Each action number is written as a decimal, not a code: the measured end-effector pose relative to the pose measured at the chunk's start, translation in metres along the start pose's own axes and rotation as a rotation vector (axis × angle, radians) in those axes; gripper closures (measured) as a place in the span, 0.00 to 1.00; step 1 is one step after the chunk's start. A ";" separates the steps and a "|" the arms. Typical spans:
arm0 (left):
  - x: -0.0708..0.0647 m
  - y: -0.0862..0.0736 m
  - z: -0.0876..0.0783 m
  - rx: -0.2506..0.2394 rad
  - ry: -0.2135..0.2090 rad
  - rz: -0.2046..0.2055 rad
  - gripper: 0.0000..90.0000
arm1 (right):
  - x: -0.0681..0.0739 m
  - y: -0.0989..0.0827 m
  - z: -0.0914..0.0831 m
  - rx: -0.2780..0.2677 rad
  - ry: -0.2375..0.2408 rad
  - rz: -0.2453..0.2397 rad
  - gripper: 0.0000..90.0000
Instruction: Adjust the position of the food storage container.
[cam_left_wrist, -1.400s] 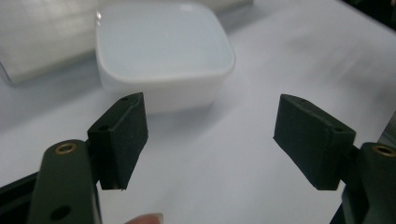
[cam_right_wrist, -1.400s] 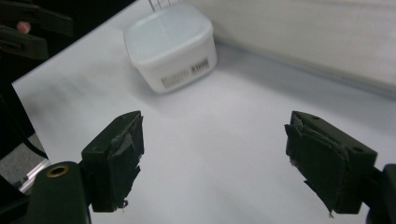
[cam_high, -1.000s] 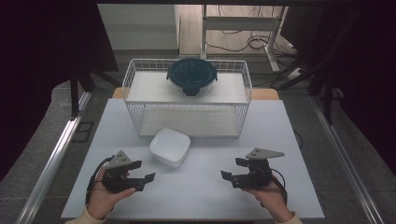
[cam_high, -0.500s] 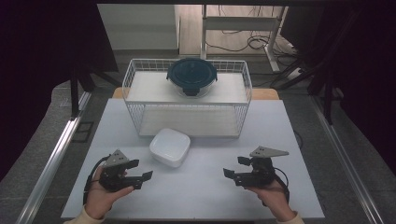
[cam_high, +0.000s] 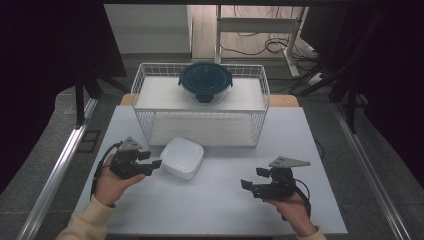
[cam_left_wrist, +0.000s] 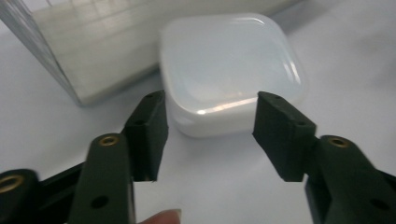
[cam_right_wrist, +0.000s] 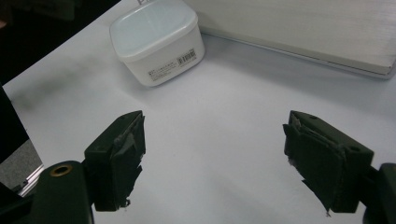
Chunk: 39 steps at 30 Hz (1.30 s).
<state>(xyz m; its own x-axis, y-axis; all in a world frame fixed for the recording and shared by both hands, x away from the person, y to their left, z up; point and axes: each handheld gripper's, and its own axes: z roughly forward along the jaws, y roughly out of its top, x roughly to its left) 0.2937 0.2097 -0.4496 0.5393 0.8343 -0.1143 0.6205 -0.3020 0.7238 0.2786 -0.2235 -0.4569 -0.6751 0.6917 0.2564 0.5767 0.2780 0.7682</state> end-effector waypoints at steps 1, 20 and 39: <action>0.004 0.004 0.004 0.014 0.002 0.000 0.54 | 0.000 0.000 0.000 0.001 -0.001 -0.002 0.22; 0.038 0.038 0.065 0.222 0.051 0.015 1.00 | -0.003 -0.002 0.006 0.030 -0.016 0.004 0.23; 0.002 0.020 0.080 0.268 -0.079 0.044 1.00 | -0.003 -0.002 0.004 0.019 -0.002 0.015 0.23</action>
<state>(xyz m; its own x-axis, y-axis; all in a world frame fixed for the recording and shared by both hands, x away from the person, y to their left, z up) 0.3527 0.1686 -0.4901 0.6052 0.7823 -0.1476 0.7185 -0.4568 0.5245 0.2814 -0.2234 -0.4613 -0.6652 0.6974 0.2668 0.5957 0.2802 0.7528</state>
